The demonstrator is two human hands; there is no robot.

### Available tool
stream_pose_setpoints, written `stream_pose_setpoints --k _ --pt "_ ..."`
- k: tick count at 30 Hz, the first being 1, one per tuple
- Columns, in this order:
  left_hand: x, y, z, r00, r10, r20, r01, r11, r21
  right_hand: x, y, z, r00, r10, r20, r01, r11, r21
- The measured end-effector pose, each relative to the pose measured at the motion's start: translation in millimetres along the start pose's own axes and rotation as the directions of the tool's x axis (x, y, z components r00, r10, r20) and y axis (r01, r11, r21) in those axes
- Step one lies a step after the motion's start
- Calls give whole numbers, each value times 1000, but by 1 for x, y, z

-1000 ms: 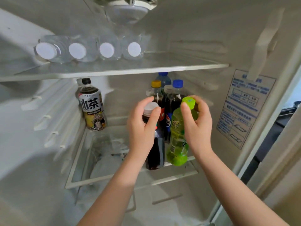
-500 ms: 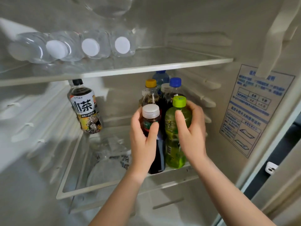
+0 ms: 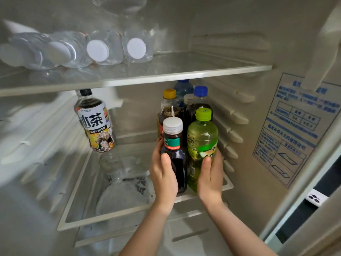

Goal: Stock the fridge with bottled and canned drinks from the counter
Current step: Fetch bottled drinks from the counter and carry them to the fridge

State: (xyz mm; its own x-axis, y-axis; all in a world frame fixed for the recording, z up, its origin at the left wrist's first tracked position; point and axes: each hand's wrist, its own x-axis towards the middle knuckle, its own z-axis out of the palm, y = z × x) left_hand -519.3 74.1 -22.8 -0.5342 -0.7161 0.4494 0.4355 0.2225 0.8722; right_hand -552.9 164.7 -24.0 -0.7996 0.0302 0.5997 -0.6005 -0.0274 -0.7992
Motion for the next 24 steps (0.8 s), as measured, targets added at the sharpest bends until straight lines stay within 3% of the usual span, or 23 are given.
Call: stream_pose_setpoints --k 13,21,24 --pt "12 -10 8 999 34 -23 -33 999 32 12 24 7 995 100 -13 -100 995 -21" --pt "12 -4 -1 994 -61 93 63 998 -14 -2 7 -9 962 267 56 -258 957 -129" --pt "-7 4 -11 997 -51 56 48 998 47 -22 -1 -26 947 316 49 -305 938 -165"
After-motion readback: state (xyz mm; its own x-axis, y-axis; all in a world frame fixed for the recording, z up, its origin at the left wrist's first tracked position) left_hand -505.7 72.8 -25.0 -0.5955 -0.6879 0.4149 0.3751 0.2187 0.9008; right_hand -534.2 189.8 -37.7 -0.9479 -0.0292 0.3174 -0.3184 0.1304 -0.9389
